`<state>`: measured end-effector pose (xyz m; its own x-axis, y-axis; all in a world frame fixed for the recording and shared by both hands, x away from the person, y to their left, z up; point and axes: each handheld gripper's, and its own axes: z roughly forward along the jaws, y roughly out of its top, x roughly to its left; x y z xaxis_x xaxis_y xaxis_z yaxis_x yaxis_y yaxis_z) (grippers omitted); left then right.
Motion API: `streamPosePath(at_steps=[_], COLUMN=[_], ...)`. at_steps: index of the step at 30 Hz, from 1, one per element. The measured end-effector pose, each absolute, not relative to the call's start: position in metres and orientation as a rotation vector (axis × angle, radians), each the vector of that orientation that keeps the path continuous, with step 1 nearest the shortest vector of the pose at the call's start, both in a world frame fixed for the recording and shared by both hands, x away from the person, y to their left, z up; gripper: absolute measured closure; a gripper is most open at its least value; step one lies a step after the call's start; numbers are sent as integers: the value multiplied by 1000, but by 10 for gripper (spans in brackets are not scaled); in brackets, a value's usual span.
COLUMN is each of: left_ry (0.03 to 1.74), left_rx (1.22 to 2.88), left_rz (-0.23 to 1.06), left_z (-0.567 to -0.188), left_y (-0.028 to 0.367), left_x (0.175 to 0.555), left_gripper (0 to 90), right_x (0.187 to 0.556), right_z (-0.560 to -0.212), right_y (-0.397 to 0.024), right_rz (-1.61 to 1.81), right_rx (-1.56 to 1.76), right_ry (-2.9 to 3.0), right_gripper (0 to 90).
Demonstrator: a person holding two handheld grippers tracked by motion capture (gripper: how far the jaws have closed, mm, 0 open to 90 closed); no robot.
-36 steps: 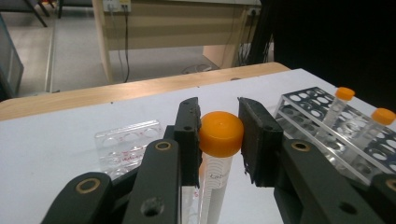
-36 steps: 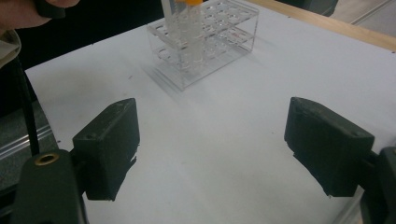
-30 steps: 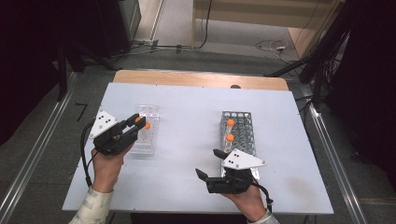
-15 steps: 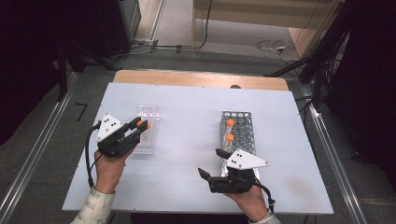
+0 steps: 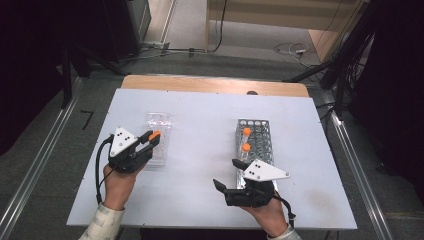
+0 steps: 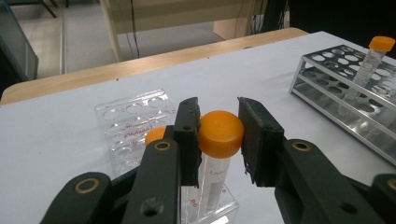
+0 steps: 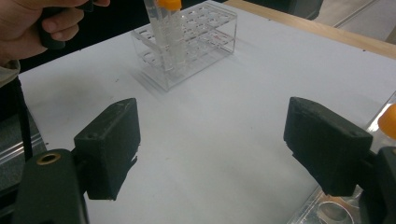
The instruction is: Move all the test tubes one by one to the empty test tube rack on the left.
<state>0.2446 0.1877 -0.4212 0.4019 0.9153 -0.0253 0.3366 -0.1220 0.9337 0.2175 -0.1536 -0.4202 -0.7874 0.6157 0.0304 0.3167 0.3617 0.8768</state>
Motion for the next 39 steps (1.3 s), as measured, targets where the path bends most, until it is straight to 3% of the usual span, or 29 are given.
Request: streamPosePath(at_steps=[24, 39], left_ry=[1103, 1127], left_rx=[1663, 1615], left_rz=[708, 653], left_z=[-420, -418], left_y=[187, 196], left_x=[242, 236], left_gripper=[619, 357], right_x=[218, 230], right_z=[-419, -416], right_y=[-156, -179], right_rz=[1400, 1390], right_rx=[834, 903], right_ry=[2311, 2249], right_gripper=[173, 175])
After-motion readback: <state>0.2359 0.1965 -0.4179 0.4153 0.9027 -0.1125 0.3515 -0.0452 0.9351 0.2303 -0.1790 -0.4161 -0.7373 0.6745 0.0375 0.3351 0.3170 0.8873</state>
